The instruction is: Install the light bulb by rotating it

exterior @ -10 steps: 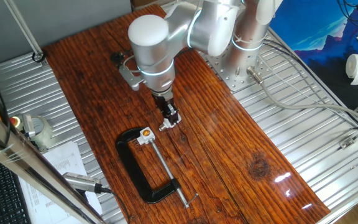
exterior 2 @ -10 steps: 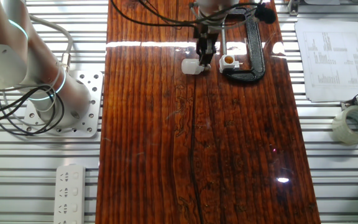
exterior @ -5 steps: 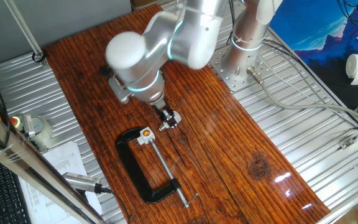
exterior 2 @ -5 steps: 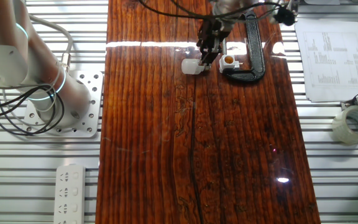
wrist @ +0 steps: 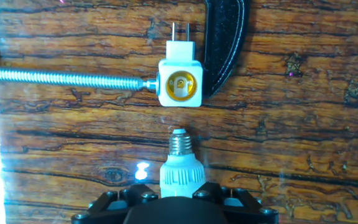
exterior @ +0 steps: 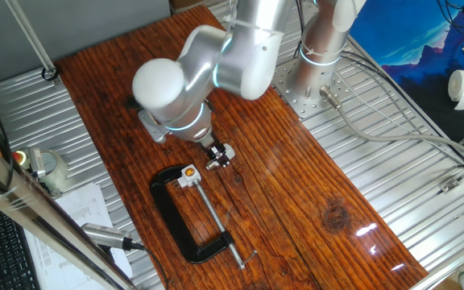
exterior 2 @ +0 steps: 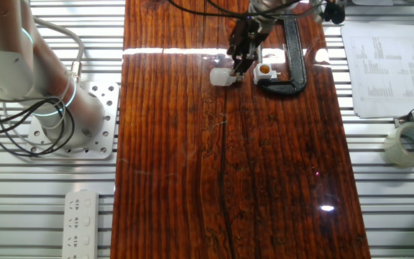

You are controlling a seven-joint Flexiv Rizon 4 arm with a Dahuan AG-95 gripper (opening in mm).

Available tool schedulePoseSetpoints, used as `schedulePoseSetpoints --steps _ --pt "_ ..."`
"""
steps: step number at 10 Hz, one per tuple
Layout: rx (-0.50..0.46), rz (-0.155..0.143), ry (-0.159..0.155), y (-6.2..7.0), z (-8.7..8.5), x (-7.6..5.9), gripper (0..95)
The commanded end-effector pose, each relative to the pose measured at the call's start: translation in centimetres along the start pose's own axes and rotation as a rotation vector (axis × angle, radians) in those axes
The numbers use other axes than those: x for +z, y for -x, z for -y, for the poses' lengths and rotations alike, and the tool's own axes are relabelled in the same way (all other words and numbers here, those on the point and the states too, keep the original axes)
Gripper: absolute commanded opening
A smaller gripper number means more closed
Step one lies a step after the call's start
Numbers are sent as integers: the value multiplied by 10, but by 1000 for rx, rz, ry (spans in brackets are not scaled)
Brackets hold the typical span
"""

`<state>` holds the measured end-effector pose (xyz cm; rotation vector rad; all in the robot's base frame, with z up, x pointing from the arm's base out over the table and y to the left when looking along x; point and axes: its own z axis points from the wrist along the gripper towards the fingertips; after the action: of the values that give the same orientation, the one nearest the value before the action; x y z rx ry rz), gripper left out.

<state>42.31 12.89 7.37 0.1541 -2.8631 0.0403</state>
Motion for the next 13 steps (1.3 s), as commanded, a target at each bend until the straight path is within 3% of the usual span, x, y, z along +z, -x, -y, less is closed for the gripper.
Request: schedulePoseSetpoints --steps 1,6,8,10,12,13 --pt "7 31 26 0 2 2 570" --pt "-1 39 49 -1 4 5 570" --pt "16 -9 66 -1 4 5 570" --pt "12 -19 65 -1 4 5 570" --pt "-1 -3 69 -2 9 13 570" --pt "-18 27 73 -5 15 23 570"
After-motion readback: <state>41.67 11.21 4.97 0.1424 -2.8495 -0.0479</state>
